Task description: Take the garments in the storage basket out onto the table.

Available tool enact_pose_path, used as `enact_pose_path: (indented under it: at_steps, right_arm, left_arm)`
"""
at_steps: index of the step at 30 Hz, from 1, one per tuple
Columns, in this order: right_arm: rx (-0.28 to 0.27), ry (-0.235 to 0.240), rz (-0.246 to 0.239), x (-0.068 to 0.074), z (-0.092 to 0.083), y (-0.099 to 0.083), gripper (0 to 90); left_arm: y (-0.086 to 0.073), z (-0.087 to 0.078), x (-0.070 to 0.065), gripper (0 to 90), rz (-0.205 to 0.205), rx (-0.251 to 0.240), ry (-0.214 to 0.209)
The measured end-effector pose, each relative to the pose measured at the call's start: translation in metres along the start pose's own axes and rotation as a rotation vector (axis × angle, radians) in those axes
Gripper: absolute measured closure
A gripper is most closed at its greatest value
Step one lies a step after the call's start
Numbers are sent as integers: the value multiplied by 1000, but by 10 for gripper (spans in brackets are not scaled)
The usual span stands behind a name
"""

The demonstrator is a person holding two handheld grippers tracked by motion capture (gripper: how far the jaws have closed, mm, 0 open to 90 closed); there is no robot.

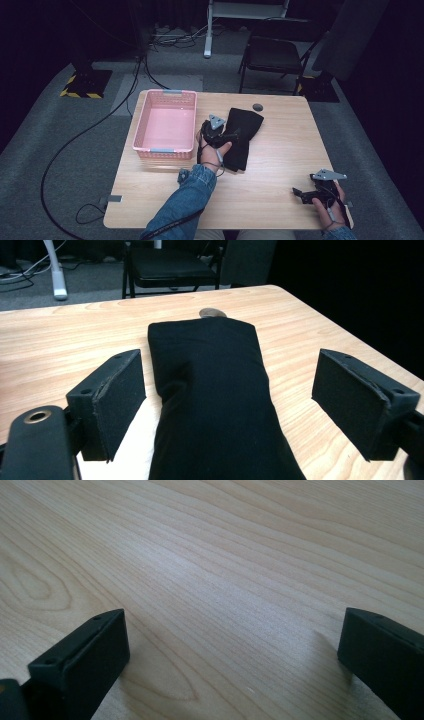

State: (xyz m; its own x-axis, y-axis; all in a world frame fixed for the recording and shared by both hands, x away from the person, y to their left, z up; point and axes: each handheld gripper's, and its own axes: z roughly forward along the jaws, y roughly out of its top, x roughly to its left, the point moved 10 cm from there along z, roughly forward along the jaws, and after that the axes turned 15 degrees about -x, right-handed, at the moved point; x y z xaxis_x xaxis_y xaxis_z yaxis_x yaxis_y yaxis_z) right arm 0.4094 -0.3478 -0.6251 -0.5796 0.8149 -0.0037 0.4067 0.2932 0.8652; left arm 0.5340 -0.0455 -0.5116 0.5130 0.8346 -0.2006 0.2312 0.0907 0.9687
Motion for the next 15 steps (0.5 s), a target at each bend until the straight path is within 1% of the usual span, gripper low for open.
enact_pose_path:
  at_steps: [3, 4, 6, 7, 8, 10, 15]
  right_arm:
    - [0, 0, 0, 0, 0, 0, 0]
    - [0, 0, 0, 0, 0, 0, 0]
    - [0, 0, 0, 0, 0, 0, 0]
    - [0, 0, 0, 0, 0, 0, 0]
    - [0, -1, 0, 0, 0, 0, 0]
    - [0, -1, 0, 0, 0, 0, 0]
    - [0, -1, 0, 0, 0, 0, 0]
  left_arm:
    - [2, -8, 2, 133, 4, -4, -1]
    - [4, -13, 4, 133, -1, -10, 2]
    - [4, -15, 5, 133, -5, -12, 4]
    - [5, -19, 9, 133, -8, -15, 7]
    - [5, -19, 9, 133, -8, -15, 7]
    - [6, -25, 12, 133, -8, -16, 12]
    - [8, -38, 14, 131, 0, -18, 7]
